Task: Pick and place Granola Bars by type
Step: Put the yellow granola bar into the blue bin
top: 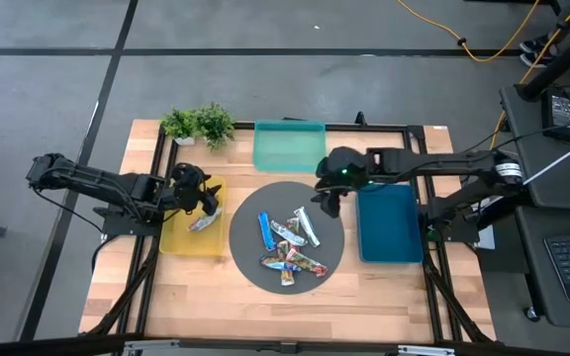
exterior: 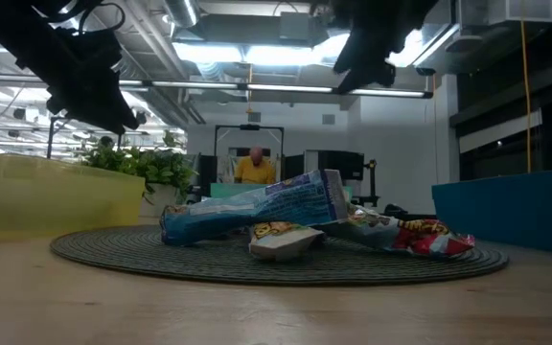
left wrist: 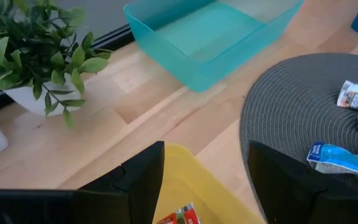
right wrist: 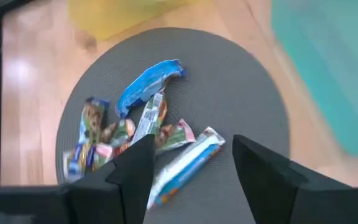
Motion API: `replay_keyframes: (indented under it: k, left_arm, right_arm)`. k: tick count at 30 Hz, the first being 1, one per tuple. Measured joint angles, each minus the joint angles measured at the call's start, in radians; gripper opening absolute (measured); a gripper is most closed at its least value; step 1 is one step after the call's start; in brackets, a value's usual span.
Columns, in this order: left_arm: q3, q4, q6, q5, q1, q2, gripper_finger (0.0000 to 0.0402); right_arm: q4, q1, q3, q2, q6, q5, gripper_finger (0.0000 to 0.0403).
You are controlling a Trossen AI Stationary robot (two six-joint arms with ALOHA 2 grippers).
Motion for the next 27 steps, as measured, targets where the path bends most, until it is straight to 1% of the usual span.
replay_keyframes:
  k: [6, 10, 13, 16, 19, 23, 27]
  left_arm:
    - [0.000, 0.000, 0.080, 0.062, -0.001, 0.000, 0.0218]
    - [0.000, -0.001, 0.145, 0.116, -0.001, 0.000, 0.0218]
    - [0.000, 0.000, 0.163, 0.144, -0.001, 0.000, 0.0218]
    - [0.000, 0.000, 0.168, 0.150, -0.001, 0.000, 0.0218]
    - [0.000, 0.000, 0.197, 0.167, -0.001, 0.000, 0.0218]
    - [0.000, 0.000, 0.231, 0.173, -0.001, 0.000, 0.0218]
    - [0.000, 0.000, 0.222, 0.179, -0.001, 0.000, 0.0218]
  right_arm:
    - [0.001, 0.054, 0.000, 0.121, 0.170, -0.001, 0.0216]
    - [-0.027, 0.101, 0.000, 0.198, 0.319, -0.001, 0.0217]
    - [-0.054, 0.139, 0.000, 0.247, 0.449, 0.000, 0.0217]
    - [-0.070, 0.177, 0.000, 0.291, 0.544, 0.005, 0.0217]
    - [-0.072, 0.211, 0.000, 0.329, 0.602, 0.030, 0.0217]
    - [-0.071, 0.237, 0.000, 0.356, 0.641, 0.050, 0.0217]
    - [-0.079, 0.254, 0.000, 0.368, 0.676, 0.053, 0.0217]
